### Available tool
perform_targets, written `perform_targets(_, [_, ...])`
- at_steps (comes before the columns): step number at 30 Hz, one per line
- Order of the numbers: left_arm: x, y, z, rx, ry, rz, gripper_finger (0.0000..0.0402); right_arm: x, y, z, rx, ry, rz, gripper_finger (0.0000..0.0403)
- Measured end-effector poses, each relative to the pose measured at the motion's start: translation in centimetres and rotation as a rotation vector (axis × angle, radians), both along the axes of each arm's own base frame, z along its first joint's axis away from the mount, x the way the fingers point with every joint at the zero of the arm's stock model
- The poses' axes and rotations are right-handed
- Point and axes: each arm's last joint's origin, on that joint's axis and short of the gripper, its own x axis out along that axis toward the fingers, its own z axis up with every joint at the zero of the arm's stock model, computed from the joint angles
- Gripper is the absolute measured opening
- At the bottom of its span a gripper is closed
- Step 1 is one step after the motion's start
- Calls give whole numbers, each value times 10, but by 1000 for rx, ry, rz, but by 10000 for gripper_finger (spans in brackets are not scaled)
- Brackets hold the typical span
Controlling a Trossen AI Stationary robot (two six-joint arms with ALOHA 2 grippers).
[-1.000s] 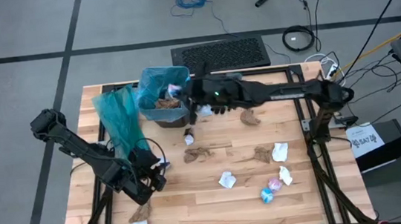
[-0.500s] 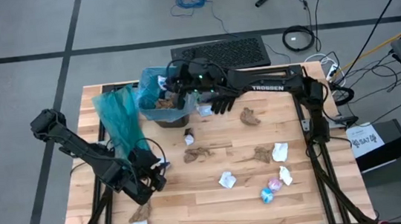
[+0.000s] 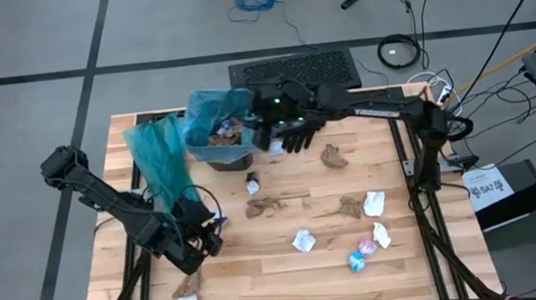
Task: Place trash/remove bag and relplace
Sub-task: Put the white cardboard into the trash bin
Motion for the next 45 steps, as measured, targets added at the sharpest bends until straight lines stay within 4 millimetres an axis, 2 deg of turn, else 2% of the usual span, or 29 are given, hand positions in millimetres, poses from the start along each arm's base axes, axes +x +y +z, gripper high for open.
perform_targets(6, [1, -1, -2, 7, 5, 1, 129, -38, 47, 7, 66, 265, 86, 124])
perform_targets(9, [3, -3, -5, 9, 7, 2, 129, -56, 75, 6, 92, 396, 67, 124])
perform_targets(16, [9, -8, -11, 1, -3, 1, 129, -108, 143, -11, 138, 619, -61, 123])
perform_targets(21, [13, -10, -14, -7, -12, 1, 129, -148, 173, -31, 170, 633, -218, 123])
perform_targets(26, [14, -12, -17, -1, -5, 0, 129, -188, 183, -64, 226, 639, -384, 123])
perform_targets(31, [14, -12, -17, -8, 0, -3, 129, -219, 189, -106, 346, 607, -441, 123])
perform_targets(34, [14, -12, -17, -10, 0, -4, 129, -233, 187, -130, 367, 599, -467, 123])
perform_targets(39, [15, -12, -17, -14, -2, -4, 129, -249, 175, -161, 300, 671, -464, 123])
perform_targets(42, [15, -13, -17, -18, -7, -4, 129, -256, 169, -175, 284, 745, -405, 123])
perform_targets(45, [16, -13, -16, -29, -19, -4, 129, -257, 164, -188, 300, 746, -308, 123])
